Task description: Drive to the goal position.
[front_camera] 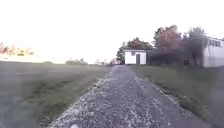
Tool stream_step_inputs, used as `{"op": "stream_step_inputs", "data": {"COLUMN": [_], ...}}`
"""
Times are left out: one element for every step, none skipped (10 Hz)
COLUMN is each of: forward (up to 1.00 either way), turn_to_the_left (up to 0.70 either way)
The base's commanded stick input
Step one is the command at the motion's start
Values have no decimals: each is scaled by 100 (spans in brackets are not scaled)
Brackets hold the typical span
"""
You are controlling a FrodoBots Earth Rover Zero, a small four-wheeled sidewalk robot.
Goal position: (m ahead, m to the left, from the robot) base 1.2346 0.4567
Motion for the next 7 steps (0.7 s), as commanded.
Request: {"op": "stream_step_inputs", "data": {"forward": [70,70,70,70,70,70,70], "turn_to_the_left": [-12,-12,-12,-12,-12,-12,-12]}}
